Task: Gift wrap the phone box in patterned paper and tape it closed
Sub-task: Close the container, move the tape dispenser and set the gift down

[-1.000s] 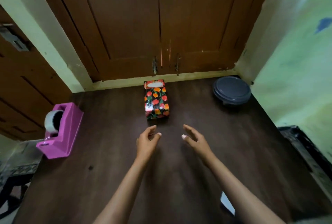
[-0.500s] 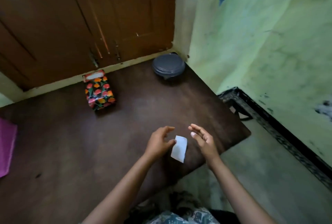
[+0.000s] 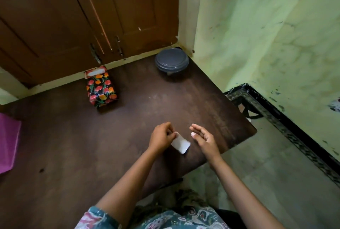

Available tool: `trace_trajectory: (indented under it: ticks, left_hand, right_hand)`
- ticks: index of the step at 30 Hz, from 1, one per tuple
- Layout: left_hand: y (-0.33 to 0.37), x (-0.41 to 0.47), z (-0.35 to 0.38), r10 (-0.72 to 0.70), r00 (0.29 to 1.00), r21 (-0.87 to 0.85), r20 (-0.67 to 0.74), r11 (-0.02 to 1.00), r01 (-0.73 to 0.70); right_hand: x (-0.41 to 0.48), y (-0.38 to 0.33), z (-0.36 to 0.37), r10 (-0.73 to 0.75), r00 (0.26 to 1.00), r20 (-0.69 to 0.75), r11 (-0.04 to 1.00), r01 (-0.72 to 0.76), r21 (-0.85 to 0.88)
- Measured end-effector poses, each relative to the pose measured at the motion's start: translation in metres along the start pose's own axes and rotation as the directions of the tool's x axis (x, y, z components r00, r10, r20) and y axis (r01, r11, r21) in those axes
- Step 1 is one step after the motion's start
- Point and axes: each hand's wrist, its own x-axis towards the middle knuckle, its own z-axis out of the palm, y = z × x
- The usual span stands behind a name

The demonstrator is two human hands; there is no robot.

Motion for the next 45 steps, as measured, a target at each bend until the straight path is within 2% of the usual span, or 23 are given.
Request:
trace_trajectory:
  ticks: [3,7,10,12,15,19,25,30,36,40,45]
  left_hand:
    - [-0.010,-0.008,-0.033,-0.161,0.981,-0.290,-0.111,0.949,0.123]
    - [-0.031,-0.026,-0.091,-0.364,0.903,-0.539,-0.226,0.820,0.195]
    - [-0.054,-0.048,-0.134,-0.508,0.829,-0.733,-0.235,0.652,0.192]
    - [-0.072,-0.065,-0.160,-0.570,0.780,-0.796,-0.258,0.583,0.163]
    - [-0.093,-0.090,-0.185,-0.632,0.709,-0.839,-0.314,0.534,0.105]
    - [-0.114,-0.113,-0.203,-0.692,0.615,-0.854,-0.377,0.518,0.058]
    - [-0.120,-0.126,-0.211,-0.737,0.528,-0.849,-0.421,0.525,0.055]
    - [-0.123,-0.145,-0.208,-0.804,0.444,-0.876,-0.395,0.476,0.082]
    - [-0.147,-0.174,-0.220,-0.876,0.302,-0.898,-0.376,0.425,0.117]
    - [-0.168,-0.194,-0.235,-0.882,0.271,-0.891,-0.385,0.432,0.141]
    - [-0.219,-0.228,-0.257,-0.877,0.295,-0.884,-0.378,0.437,0.167]
  right_hand:
    - [0.007,-0.010,0.022,-0.028,0.998,0.055,0.999,0.029,-0.024]
    - [0.017,-0.026,0.074,-0.078,0.978,0.194,0.992,0.095,-0.082]
    - [0.017,-0.040,0.121,-0.093,0.938,0.333,0.986,0.133,-0.098]
    - [0.016,-0.049,0.155,-0.106,0.898,0.427,0.982,0.163,-0.099]
    - [0.009,-0.060,0.200,-0.137,0.831,0.540,0.969,0.225,-0.101]
    - [0.002,-0.072,0.243,-0.167,0.739,0.653,0.949,0.300,-0.098]
    - [0.008,-0.073,0.271,-0.160,0.636,0.755,0.934,0.345,-0.093]
    - [-0.001,-0.063,0.287,-0.121,0.596,0.794,0.944,0.315,-0.093]
    - [-0.021,-0.053,0.322,-0.122,0.579,0.806,0.867,0.457,-0.197]
    - [-0.043,-0.048,0.346,-0.141,0.584,0.800,0.837,0.502,-0.219]
    - [-0.083,-0.047,0.392,-0.206,0.587,0.783,0.785,0.577,-0.226]
